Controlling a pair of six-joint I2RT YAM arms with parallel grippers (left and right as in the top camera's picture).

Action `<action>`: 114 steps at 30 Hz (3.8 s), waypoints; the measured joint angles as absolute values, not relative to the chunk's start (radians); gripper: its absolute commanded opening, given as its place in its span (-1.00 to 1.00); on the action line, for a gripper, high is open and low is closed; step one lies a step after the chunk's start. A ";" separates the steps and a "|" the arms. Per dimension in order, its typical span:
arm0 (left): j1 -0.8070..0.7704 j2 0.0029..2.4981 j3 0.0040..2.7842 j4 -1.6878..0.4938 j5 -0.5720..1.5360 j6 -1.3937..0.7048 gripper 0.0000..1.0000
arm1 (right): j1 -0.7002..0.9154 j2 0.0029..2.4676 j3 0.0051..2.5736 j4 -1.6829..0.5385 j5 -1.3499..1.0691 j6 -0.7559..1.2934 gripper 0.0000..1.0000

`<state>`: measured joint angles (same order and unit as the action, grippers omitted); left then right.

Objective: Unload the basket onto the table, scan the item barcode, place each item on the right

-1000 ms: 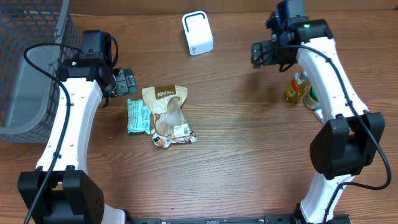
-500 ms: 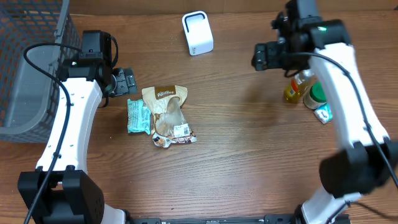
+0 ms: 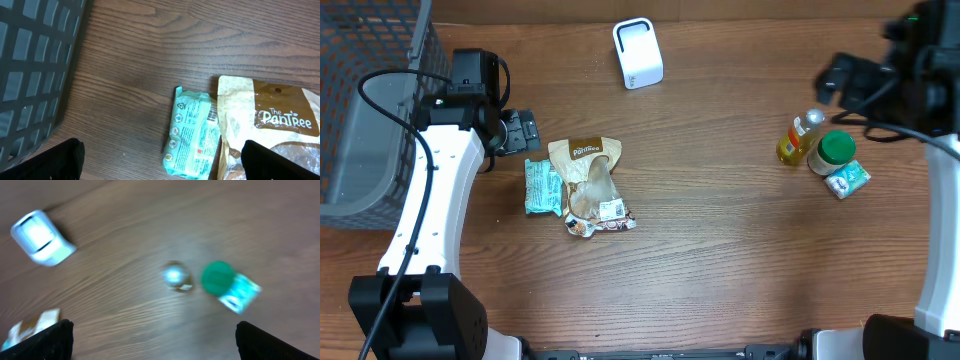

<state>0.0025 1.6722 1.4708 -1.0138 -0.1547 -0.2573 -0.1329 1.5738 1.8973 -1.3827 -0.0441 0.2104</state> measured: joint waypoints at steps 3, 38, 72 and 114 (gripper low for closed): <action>0.002 1.672 1.471 -1.014 -0.155 -0.257 0.99 | -0.202 1.574 1.897 -1.422 -0.033 0.221 1.00; 0.002 1.672 1.471 -1.014 -0.155 -0.257 0.98 | -0.253 1.574 1.897 -1.478 -0.019 0.236 1.00; 0.002 1.672 1.471 -1.014 -0.155 -0.257 0.99 | -0.253 1.574 1.897 -1.478 -0.019 0.236 1.00; 0.002 1.672 1.471 -1.014 -0.155 -0.257 0.99 | -0.253 1.574 1.897 -1.478 -0.019 0.235 1.00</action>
